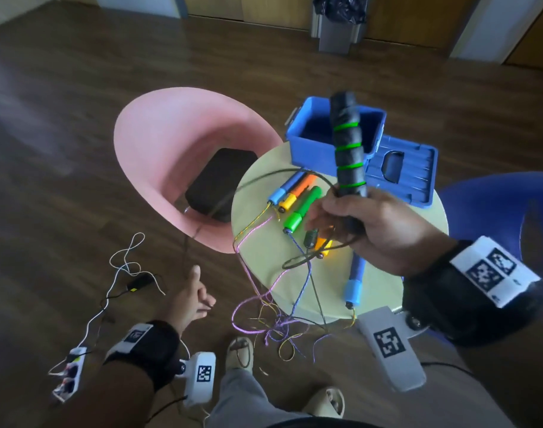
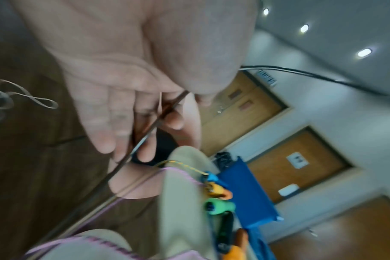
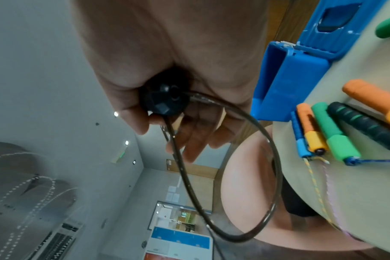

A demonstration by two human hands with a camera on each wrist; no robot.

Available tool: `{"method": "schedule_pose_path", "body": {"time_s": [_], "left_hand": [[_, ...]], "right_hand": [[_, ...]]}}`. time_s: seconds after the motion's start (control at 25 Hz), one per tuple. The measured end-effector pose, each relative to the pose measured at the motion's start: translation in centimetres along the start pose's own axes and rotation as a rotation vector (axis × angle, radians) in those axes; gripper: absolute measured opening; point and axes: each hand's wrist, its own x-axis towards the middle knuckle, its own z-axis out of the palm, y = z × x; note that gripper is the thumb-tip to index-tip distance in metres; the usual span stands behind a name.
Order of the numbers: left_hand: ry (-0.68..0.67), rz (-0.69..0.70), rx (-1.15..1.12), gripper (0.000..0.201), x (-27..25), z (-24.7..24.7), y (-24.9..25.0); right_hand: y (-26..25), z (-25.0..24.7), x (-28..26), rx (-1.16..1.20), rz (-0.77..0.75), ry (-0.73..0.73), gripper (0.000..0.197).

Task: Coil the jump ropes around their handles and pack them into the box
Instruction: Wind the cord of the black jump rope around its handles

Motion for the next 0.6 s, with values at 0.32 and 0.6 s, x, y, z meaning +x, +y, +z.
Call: {"method": "schedule_pose_path", "body": {"time_s": [0.32,0.6], "left_hand": [[-0.114,0.489,0.037,0.054,-6.3,2.7,10.6],[-0.124,0.652,0.074,0.029,-7.8,3.9,11.9]], "right_hand": [[8.8,3.2,2.2,-0.357,0.214,-0.105,0.013],[8.8,4.1,3.6,-0.326,0.204,-0.194,0.01]]}}
